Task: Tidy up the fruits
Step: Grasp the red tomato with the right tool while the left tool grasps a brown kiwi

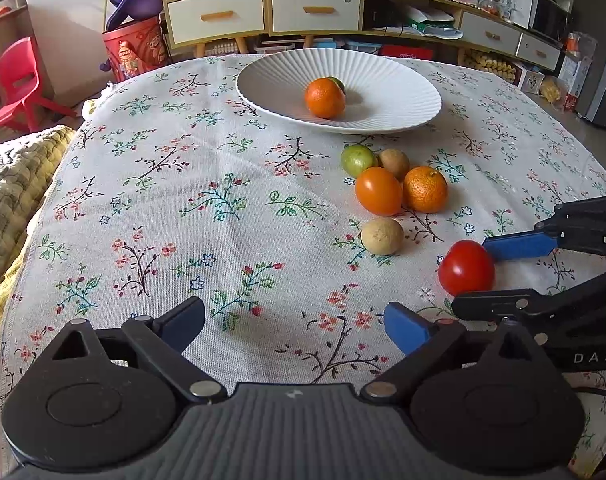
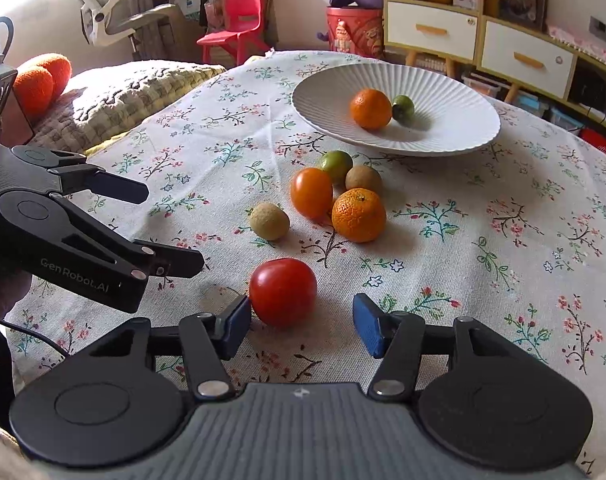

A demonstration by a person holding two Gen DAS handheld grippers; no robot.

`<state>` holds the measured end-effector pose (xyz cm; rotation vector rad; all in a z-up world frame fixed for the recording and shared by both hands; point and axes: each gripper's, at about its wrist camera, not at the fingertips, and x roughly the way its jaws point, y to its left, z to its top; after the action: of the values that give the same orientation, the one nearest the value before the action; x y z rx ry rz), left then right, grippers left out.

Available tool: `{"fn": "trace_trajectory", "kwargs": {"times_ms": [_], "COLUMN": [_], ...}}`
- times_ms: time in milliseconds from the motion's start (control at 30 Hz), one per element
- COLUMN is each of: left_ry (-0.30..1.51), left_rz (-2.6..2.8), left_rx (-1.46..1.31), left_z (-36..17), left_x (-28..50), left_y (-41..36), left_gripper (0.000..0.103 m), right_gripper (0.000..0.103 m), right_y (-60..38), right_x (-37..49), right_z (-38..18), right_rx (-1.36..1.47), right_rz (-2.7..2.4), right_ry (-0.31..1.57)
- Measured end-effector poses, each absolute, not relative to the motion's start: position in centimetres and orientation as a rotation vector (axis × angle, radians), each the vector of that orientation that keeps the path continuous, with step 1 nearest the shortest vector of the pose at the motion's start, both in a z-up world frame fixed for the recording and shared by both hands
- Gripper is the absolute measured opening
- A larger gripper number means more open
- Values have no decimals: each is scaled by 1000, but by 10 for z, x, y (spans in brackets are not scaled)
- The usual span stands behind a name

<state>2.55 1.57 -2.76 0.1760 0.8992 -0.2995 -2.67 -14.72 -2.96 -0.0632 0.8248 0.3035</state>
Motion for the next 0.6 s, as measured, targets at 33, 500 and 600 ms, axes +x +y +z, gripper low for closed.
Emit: {"fn": "trace_trajectory", "kwargs": {"times_ms": [33,500,600], "left_ry": [899,819,819], "left_rz": [-300,-467,-480], "left_rx": [177,75,31], "left_z": [-28,-33,-33], "left_x": [26,31,36], "left_y": [15,3,1], "left_gripper": [87,37,29], "right_gripper": [43,31,31], "right_y": [-147,-163,-167], "right_x": [-27,-20,-20], "right_z": [-29,-25,-24], "right_rx": [-60,-15,-8], "right_rz": [308,238,213], "right_ry": [824,823,827]}}
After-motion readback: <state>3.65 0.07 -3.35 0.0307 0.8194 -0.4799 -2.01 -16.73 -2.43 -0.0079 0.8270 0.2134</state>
